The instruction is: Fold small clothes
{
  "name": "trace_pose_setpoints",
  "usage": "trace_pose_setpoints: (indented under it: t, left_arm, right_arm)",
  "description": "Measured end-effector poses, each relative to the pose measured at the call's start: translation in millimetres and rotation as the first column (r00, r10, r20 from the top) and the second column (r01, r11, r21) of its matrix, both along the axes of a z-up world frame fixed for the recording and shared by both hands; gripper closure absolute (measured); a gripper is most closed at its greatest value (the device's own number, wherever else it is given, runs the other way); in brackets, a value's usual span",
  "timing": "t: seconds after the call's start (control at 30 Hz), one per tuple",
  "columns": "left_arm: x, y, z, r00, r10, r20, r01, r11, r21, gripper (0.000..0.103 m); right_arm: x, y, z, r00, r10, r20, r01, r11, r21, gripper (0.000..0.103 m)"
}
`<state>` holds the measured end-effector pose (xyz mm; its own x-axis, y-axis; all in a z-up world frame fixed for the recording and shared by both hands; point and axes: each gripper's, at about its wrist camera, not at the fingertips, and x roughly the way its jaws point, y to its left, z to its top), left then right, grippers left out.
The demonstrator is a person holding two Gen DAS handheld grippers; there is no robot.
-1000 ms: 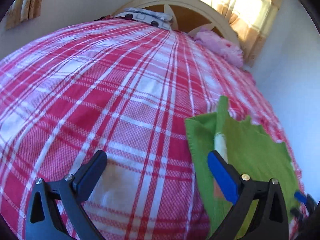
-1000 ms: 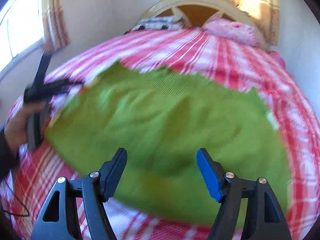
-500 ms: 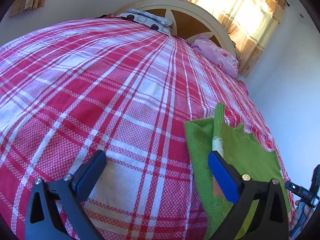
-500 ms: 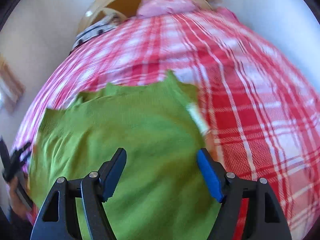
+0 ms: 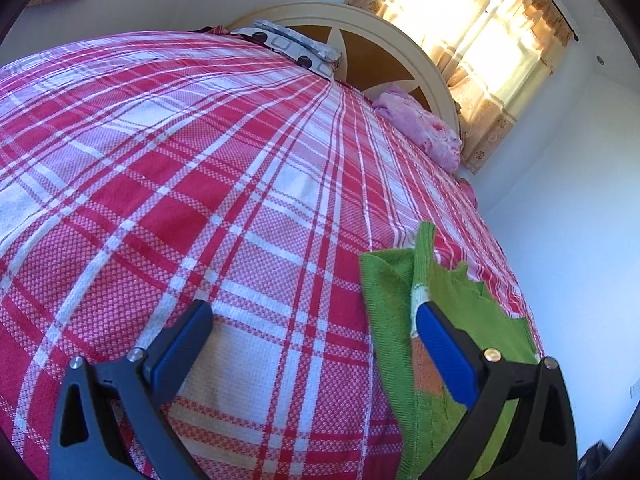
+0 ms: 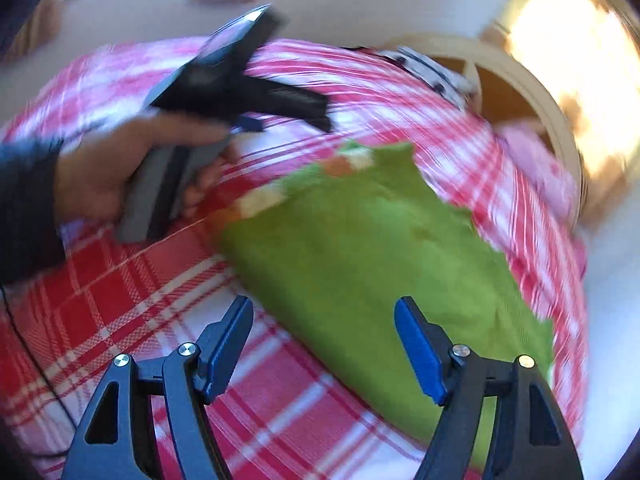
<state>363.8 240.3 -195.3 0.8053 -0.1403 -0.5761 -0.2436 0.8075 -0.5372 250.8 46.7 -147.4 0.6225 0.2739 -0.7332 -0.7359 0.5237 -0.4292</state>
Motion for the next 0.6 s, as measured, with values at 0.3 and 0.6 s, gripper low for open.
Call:
trace_pose_setpoints:
  t: [0.3,0.6]
  left_arm:
    - [-3,1,0,1.0,-0.001,0.012,0.001,1.0,-0.017,0.0]
    - [4,-8,5,0.994,-0.097,0.042,0.099,0.995,-0.028,0.0]
  right_arm:
    - [-8,31,-32,0.992,0.047,0.118,-0.027,0.985,-0.17,0.049]
    - [-4,32,-33,0.993,0.01,0.119,0.001,0.996,-0.092,0.083]
